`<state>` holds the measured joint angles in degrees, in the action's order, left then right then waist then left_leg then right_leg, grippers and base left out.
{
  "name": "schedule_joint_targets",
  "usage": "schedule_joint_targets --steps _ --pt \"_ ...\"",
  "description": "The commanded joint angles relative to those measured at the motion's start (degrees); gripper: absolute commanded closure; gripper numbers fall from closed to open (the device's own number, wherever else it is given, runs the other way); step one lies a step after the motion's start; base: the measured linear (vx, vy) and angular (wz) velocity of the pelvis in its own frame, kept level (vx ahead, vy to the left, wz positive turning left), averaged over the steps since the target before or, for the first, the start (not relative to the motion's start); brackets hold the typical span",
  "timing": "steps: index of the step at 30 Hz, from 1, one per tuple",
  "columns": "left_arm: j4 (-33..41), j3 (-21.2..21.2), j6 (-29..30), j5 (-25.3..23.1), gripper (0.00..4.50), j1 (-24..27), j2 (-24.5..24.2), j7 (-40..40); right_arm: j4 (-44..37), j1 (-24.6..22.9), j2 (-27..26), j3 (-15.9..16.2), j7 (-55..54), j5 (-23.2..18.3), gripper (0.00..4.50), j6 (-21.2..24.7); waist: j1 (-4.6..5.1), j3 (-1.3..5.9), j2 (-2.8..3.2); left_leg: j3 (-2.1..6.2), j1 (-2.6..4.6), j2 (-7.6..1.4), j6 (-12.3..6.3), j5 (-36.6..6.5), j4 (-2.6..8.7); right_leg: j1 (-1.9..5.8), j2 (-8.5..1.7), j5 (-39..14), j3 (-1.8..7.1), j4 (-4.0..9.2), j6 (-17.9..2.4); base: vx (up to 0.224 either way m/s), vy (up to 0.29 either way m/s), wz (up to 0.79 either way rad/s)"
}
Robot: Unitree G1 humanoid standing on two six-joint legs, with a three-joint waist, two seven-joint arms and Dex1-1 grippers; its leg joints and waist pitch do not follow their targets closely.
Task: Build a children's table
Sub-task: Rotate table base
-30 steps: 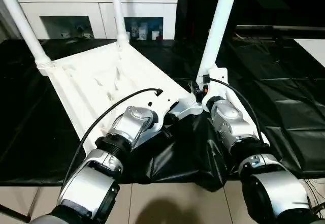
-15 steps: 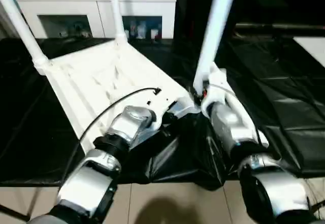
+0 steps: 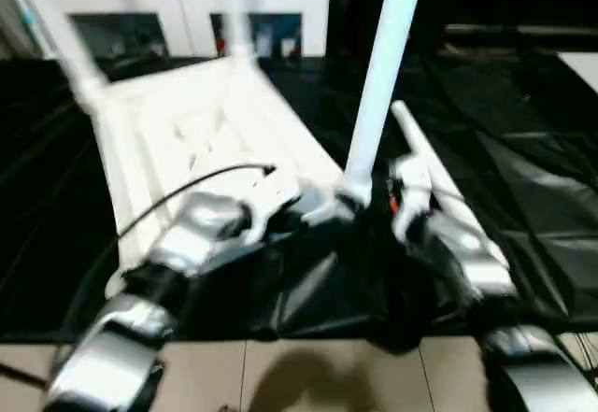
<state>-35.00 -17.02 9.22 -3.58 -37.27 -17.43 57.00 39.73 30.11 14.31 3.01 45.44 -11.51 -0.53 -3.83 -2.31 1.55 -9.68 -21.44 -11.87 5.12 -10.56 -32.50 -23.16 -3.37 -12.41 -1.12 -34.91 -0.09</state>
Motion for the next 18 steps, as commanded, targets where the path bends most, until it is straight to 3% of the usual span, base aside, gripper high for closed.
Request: schedule_joint_targets --steps 1,6,18 --pt "3.8 -1.1 -4.4 3.8 4.5 2.5 -0.8 6.8 -6.4 -2.7 2.5 4.1 7.6 0.3 0.74 0.7 -0.5 3.43 -0.49 -0.38 0.38 -0.96 -6.33 -4.2 2.52 3.94 -2.89 13.4 1.17 2.63 -15.3 0.0 0.0 0.0" --pt "7.0 -0.3 -4.6 6.8 4.5 4.5 -2.2 10.6 -10.1 -4.7 4.1 5.0 11.6 0.0 0.74 0.3 -1.21 3.25 -0.54 -0.54 0.58 -1.17 -4.85 -6.0 2.73 3.57 -3.17 7.6 1.45 2.82 -14.6 0.0 0.0 0.0" --pt "9.9 0.6 -4.1 7.4 4.5 6.7 -3.8 13.2 -14.1 -6.4 5.0 6.2 13.6 -0.2 0.74 3.2 -1.42 3.6 -0.66 -0.53 0.43 -0.77 -5.35 -2.6 2.2 3.65 -3.0 10.1 1.48 2.27 -14.1 0.0 0.0 0.0"
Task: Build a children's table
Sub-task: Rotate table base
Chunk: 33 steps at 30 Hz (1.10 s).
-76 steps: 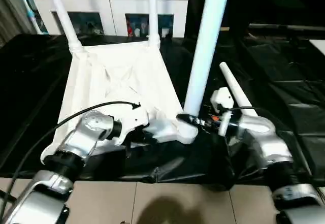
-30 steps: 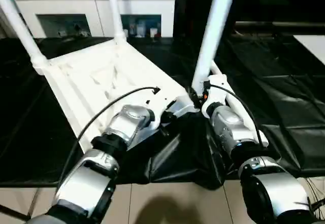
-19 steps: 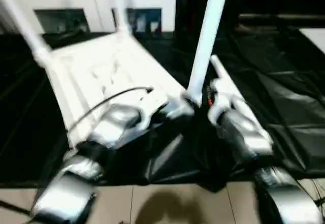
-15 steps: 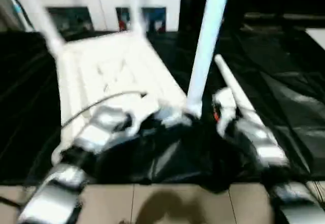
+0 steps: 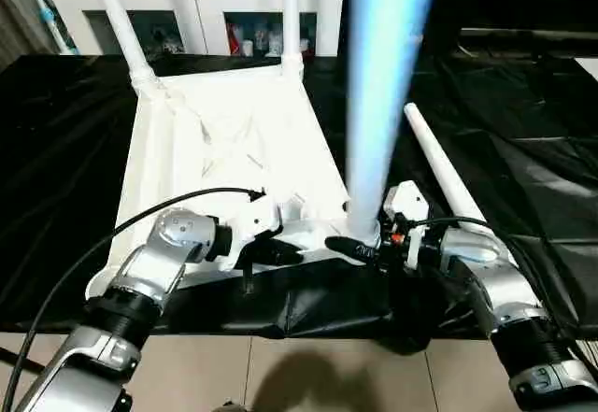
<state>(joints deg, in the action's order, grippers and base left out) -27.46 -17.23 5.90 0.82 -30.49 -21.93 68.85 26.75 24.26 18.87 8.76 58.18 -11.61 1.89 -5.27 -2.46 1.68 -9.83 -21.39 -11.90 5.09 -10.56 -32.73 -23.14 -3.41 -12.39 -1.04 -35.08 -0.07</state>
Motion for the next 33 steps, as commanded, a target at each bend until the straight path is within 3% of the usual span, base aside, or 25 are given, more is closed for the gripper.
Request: schedule_joint_targets --steps 1,9,18,22,23,25,27,30,32,33 --pt "2.4 0.8 -0.7 3.0 4.5 0.0 0.6 1.4 -1.1 -0.5 0.4 0.4 1.0 -0.2 0.74 1.1 -0.02 3.77 -0.78 -0.39 0.38 -0.71 -5.51 -2.1 2.36 3.6 -2.91 10.9 1.38 2.35 -14.2 0.0 0.0 0.0" --pt "2.2 1.1 -0.6 2.7 4.5 0.0 0.4 1.2 -1.1 -0.7 -0.6 -1.0 -0.3 -1.5 1.48 2.6 -0.1 3.88 -0.55 -0.35 0.38 -0.7 -5.5 -2.2 2.14 3.61 -2.91 11.2 1.27 2.17 -14.6 0.0 0.0 0.0" --pt "0.0 1.3 -2.4 1.2 4.5 -0.9 0.4 -0.9 -0.9 -1.4 -1.8 -2.9 -2.2 -2.1 1.6 1.6 -0.13 4.05 -0.46 -0.25 0.34 -0.61 -5.3 -2.0 1.95 3.73 -2.91 11.9 1.28 1.98 -14.9 0.0 0.0 0.0" --pt "-2.1 3.2 -5.6 0.5 4.5 -2.5 1.8 -5.9 -0.5 -0.4 -3.9 -6.6 -5.4 -5.2 1.6 2.1 -0.09 3.86 -0.14 -0.16 0.39 -0.68 -4.54 -4.4 2.09 3.56 -3.04 8.9 1.28 2.22 -14.8 0.0 0.0 0.0" --pt "-2.6 3.8 -6.1 0.7 4.06 -2.9 2.3 -7.2 -0.4 0.0 -4.5 -7.5 -6.1 -6.0 1.6 2.3 -0.04 3.74 -0.27 -0.22 0.43 -0.62 -4.05 -5.8 2.12 3.56 -3.14 6.8 1.37 2.46 -14.7 0.0 0.0 0.0" --pt "-0.8 7.4 -0.8 6.5 3.95 -4.4 3.5 -4.6 -0.8 2.0 -6.1 -10.5 -8.6 -9.1 1.6 3.3 -0.07 3.78 0.36 -0.06 0.52 -0.77 -2.96 -6.4 2.23 3.51 -3.29 5.0 1.37 2.39 -15.2 0.0 0.0 0.0" --pt "0.3 9.7 0.5 9.5 3.92 -5.1 4.5 -4.6 -1.2 2.8 -6.5 -11.3 -9.2 -9.9 1.6 3.7 -0.07 3.67 0.26 -0.06 0.49 -0.75 -2.24 -7.0 2.31 3.42 -3.18 4.2 1.36 2.43 -15.8 0.0 0.0 0.0" --pt "1.5 13.7 2.4 14.2 3.58 -6.6 6.6 -6.5 -2.6 2.9 -6.3 -10.8 -9.1 -9.5 1.6 4.0 -0.03 3.45 0.08 -0.23 0.58 -0.46 -1.74 -7.8 2.19 3.52 -2.98 3.3 1.44 2.55 -15.8 0.0 0.0 0.0" --pt "2.6 18.7 9.5 22.1 3.4 -9.8 9.5 -8.0 -5.4 2.2 -5.9 -9.4 -8.8 -8.8 1.6 6.0 -0.08 3.65 -0.06 -0.24 0.53 -0.34 -2.1 -6.2 2.05 3.7 -2.87 5.2 1.43 2.28 -15.7 0.0 0.0 0.0" --pt "2.8 19.7 11.0 23.6 3.24 -10.5 10.2 -8.6 -6.1 2.0 -5.8 -9.0 -8.8 -8.6 1.6 6.5 -0.22 3.76 -0.08 -0.23 0.42 -0.24 -2.57 -4.7 1.86 3.77 -2.77 7.2 1.39 2.12 -16.0 0.0 0.0 0.0"
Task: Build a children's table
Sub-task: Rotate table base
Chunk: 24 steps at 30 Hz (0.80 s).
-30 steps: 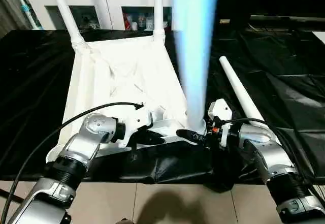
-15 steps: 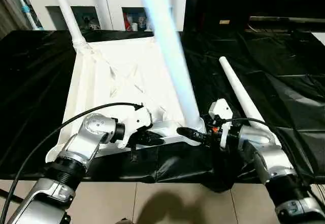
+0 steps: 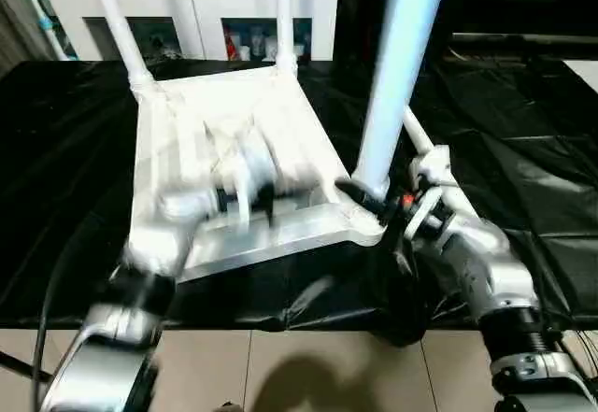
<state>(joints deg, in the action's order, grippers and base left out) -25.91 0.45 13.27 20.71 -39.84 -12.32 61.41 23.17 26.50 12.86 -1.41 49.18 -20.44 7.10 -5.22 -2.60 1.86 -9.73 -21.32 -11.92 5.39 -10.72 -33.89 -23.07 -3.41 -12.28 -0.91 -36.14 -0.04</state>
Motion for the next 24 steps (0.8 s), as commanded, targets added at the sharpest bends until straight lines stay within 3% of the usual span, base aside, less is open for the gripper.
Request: schedule_joint_targets --steps 1,4,6,9,10,11,14,21,24 --pt "1.5 3.3 6.2 6.8 3.13 -2.2 1.6 -1.6 -2.9 -0.3 0.3 1.6 -0.2 0.8 1.6 2.9 -0.38 4.0 -0.21 -0.29 0.28 -0.15 -3.32 -3.5 2.86 3.7 -2.7 8.7 1.2 3.02 -16.3 0.0 0.0 0.0" --pt "2.4 3.9 8.2 9.1 3.04 -3.2 2.8 -2.1 -4.0 -0.8 0.5 2.5 0.0 1.5 1.61 3.5 -0.4 3.99 -0.29 -0.28 0.11 -0.15 -4.17 -3.4 2.8 3.79 -2.66 9.6 1.15 3.04 -16.2 0.0 0.0 0.0" --pt "2.8 3.9 9.1 9.7 2.71 -3.6 3.4 -2.1 -4.6 -0.9 0.6 3.1 -0.2 2.0 1.61 4.0 -0.45 3.94 -0.28 -0.25 0.17 -0.13 -4.32 -3.7 2.84 3.77 -2.65 8.9 1.09 3.21 -15.9 0.0 0.0 0.0" --pt "4.0 3.9 11.7 11.5 2.61 -4.1 4.6 -1.5 -6.2 -1.2 1.0 4.7 -0.7 2.2 1.61 6.6 -0.3 3.79 -0.1 -0.21 0.2 -0.15 -3.85 -4.7 2.98 3.84 -2.66 6.9 1.14 3.48 -15.4 0.0 0.0 0.0" --pt "4.6 4.0 13.0 12.4 2.34 -4.1 4.7 -1.0 -6.6 -1.2 1.0 4.9 -0.9 2.1 1.61 7.2 -0.4 3.85 0.22 -0.14 0.25 -0.19 -3.64 -4.7 2.96 3.76 -2.69 6.8 1.16 3.4 -15.4 0.0 0.0 0.0" --pt "5.1 4.0 13.8 13.0 2.26 -4.1 4.8 -0.7 -6.9 -1.1 1.0 4.9 -1.0 2.1 1.61 7.6 -0.28 3.87 -0.02 -0.18 0.27 -0.21 -3.51 -4.9 2.98 3.79 -2.67 6.9 1.16 3.46 -15.4 0.0 0.0 0.0" --pt "7.3 3.5 16.6 14.9 2.21 -3.6 4.6 0.7 -8.0 -0.9 0.8 4.6 -2.1 1.7 1.61 9.7 -0.25 3.79 0.07 -0.17 0.26 -0.19 -3.19 -4.8 3.03 3.8 -2.61 7.0 1.16 3.44 -15.6 0.0 0.0 0.0" --pt "7.4 3.1 16.3 15.0 1.44 -3.1 3.9 1.7 -9.5 -0.2 0.9 2.6 -3.2 -0.3 1.62 13.1 -0.18 3.83 0.07 -0.12 0.28 -0.14 -3.01 -4.7 3.04 3.89 -2.63 7.0 1.2 3.51 -15.1 0.0 0.0 0.0" --pt "7.7 3.0 15.4 14.4 1.26 -3.1 3.7 1.7 -10.0 -0.1 2.2 4.0 -2.6 0.8 1.62 14.7 -0.17 3.82 -0.09 -0.14 0.25 -0.1 -2.89 -4.4 3.02 3.96 -2.57 7.4 1.19 3.49 -15.0 0.0 0.0 0.0"
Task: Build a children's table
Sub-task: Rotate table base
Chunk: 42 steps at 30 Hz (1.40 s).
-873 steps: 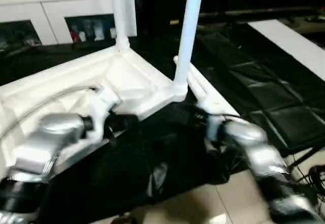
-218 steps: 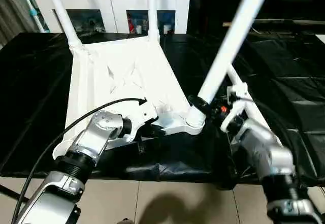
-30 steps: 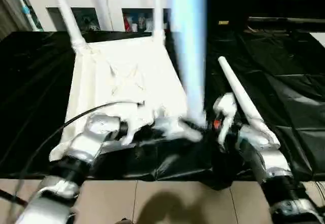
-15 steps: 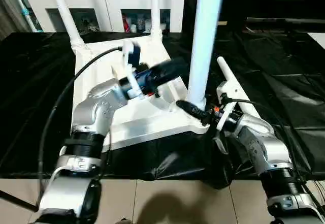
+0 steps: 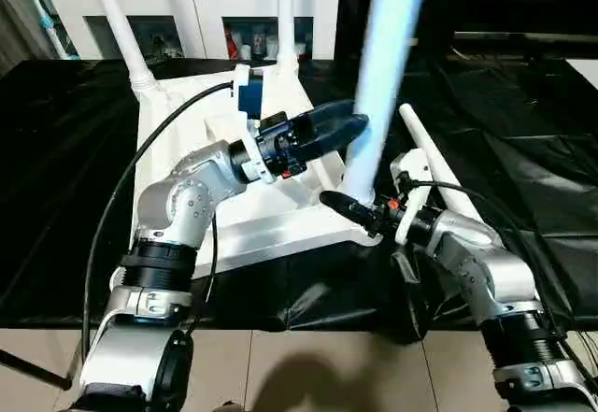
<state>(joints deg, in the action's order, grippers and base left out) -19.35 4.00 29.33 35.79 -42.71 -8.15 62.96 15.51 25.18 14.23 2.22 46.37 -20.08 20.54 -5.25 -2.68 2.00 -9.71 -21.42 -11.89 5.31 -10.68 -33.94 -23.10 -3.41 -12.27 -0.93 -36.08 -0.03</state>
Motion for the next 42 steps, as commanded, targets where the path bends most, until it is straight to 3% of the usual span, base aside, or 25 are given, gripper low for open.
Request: schedule_joint_targets --steps 1,3,9,16,18,20,23,29,32,35,42 --pt "1.3 -0.5 -0.7 -0.6 1.12 -0.2 -0.5 0.2 -2.4 1.1 1.0 0.8 0.4 0.7 1.62 1.5 -0.25 3.96 -0.1 -0.14 0.39 -0.13 -2.83 -4.1 3.03 4.02 -2.62 7.9 1.23 3.35 -14.9 0.0 0.0 0.0" --pt "1.9 -0.4 -0.6 -0.5 0.93 -0.4 -0.3 -0.1 -3.7 0.3 2.2 3.0 2.4 1.7 1.62 2.3 -0.2 3.9 -0.34 -0.17 0.34 -0.11 -2.82 -4.0 3.03 4.11 -2.54 7.9 1.21 3.37 -14.8 0.0 0.0 0.0" --pt "0.6 -1.5 -0.8 -1.4 0.45 -1.4 -0.7 0.3 -6.6 -1.1 3.9 5.4 6.5 0.4 1.62 4.5 -0.26 3.89 -0.35 -0.18 0.35 -0.23 -3.38 -4.3 2.99 3.99 -2.65 7.0 1.23 3.36 -14.6 0.0 0.0 0.0" --pt "1.2 -1.4 2.3 1.1 0.02 -1.6 -1.0 2.4 -7.7 -1.4 4.7 6.2 9.8 -1.2 1.62 5.2 -0.4 4.0 -0.32 -0.25 0.3 -0.17 -3.83 -3.7 2.78 3.99 -2.61 8.1 1.23 3.18 -15.3 0.0 0.0 0.0" --pt "2.5 -1.0 5.3 3.7 0.3 -1.6 -1.4 3.9 -8.3 -1.7 5.1 6.5 11.5 -2.4 1.62 6.1 -0.49 4.02 -0.23 -0.25 0.36 -0.15 -3.84 -3.6 2.76 3.95 -2.54 8.2 1.16 3.07 -15.7 0.0 0.0 0.0" --pt "5.7 -0.8 14.4 10.2 0.41 -1.6 -3.8 8.3 -8.8 -2.1 6.5 7.9 15.7 -3.6 1.62 7.7 -0.57 4.0 -0.15 -0.27 0.34 -0.24 -3.94 -3.9 2.77 3.86 -2.5 8.0 1.11 3.01 -16.3 0.0 0.0 0.0" --pt "7.8 -2.2 18.0 11.6 0.75 -1.0 -5.7 10.9 -8.9 -2.2 7.4 9.1 18.1 -3.3 1.62 8.3 -0.55 3.81 -0.18 -0.27 0.33 -0.23 -3.81 -4.8 2.9 3.76 -2.44 6.1 1.04 3.2 -16.4 0.0 0.0 0.0" --pt "7.5 -3.5 16.8 9.0 1.12 -0.9 -6.7 11.2 -8.0 -1.5 8.0 9.8 19.3 -3.1 1.62 8.3 -0.73 3.77 -0.05 -0.17 0.48 -0.31 -2.65 -5.5 3.03 3.7 -2.69 3.0 1.14 3.48 -15.4 0.0 0.0 0.0" --pt "7.3 -3.9 15.5 7.7 1.2 -0.9 -6.6 10.8 -7.8 -1.4 8.0 9.9 19.2 -2.9 1.62 8.3 -0.81 3.91 -0.13 -0.15 0.42 -0.27 -2.75 -4.5 2.93 3.82 -2.66 4.8 1.18 3.32 -15.2 0.0 0.0 0.0" --pt "6.9 -3.9 14.9 7.4 1.59 -1.2 -6.6 9.0 -7.5 -1.3 8.1 10.2 19.4 -2.6 1.62 8.2 -0.96 4.02 -0.06 -0.13 0.31 -0.18 -3.01 -3.6 2.79 3.9 -2.66 6.8 1.13 3.12 -15.3 0.0 0.0 0.0" --pt "4.8 -2.6 11.3 5.5 2.02 -2.1 -5.4 5.9 -7.1 -1.0 7.9 10.1 19.4 -2.1 1.62 7.9 -1.08 4.0 -0.03 -0.16 0.4 -0.2 -2.81 -4.6 2.79 3.88 -2.64 6.2 1.11 3.29 -15.5 0.0 0.0 0.0"
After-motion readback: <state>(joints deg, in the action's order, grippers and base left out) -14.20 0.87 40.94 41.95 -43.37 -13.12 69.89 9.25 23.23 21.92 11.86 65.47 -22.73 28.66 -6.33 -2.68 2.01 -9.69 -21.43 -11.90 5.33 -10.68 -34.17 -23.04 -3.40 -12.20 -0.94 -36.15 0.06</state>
